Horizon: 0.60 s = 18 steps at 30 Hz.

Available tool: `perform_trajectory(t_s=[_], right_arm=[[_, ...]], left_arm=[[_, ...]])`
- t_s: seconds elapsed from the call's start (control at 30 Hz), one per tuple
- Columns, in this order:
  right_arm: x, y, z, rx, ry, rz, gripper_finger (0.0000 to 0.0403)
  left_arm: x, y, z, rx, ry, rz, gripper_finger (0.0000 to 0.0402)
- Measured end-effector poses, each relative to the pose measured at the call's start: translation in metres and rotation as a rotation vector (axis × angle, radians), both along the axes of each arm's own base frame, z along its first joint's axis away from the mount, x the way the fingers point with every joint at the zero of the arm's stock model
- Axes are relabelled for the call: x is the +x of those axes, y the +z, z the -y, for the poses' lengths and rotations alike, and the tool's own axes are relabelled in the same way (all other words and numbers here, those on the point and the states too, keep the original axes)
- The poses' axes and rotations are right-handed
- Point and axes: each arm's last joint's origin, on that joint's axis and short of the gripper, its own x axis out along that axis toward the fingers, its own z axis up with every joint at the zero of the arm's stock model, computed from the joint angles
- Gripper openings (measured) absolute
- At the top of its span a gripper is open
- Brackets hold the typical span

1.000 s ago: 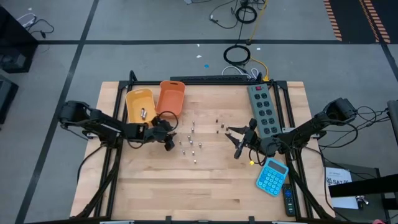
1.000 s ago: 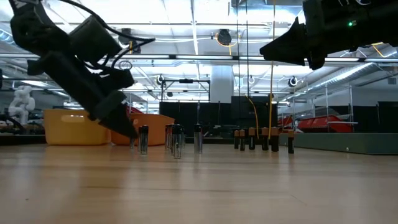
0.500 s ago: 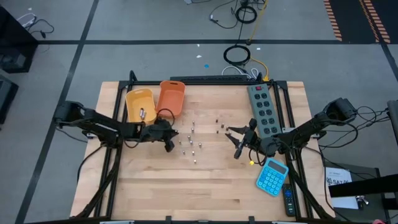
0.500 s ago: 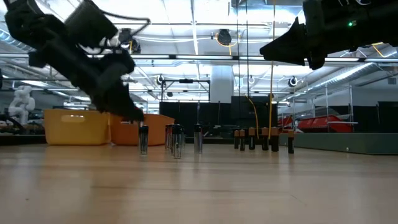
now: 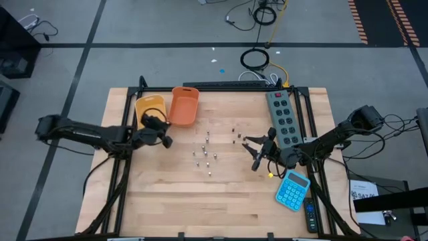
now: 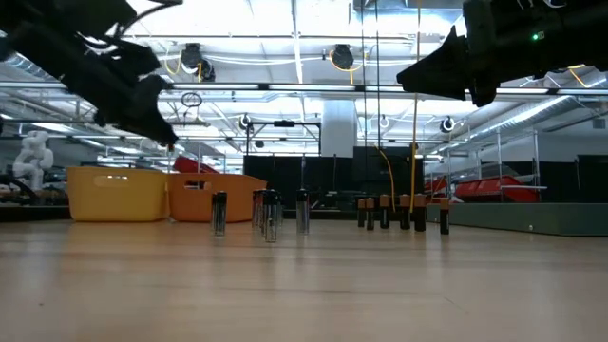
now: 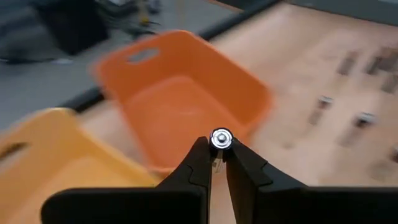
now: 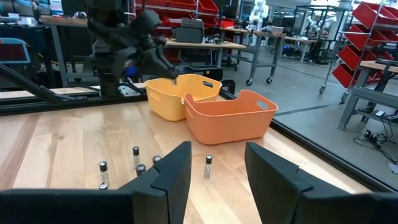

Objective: Sort batteries
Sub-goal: Put the silver battery into the yellow bin

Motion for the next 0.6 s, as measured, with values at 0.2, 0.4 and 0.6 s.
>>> perform_trajectory(t_s=[0.2, 0.4, 0.6], right_arm=[[0.000, 0.000, 0.000, 0.000, 0.000, 0.000, 0.0144], [0.000, 0.000, 0.000, 0.000, 0.000, -0.001, 0.0144], [0.000, 0.000, 0.000, 0.001, 0.000, 0.000, 0.0144]], left_arm=[[-0.018, -0.004, -0.003, 0.006, 0.127, -0.046, 0.0031], [-0.023, -0.010, -0.002, -0.126, 0.167, -0.029, 0.0100], [-0.021, -0.009, -0.001, -0.127, 0.127, -0.039, 0.0187]])
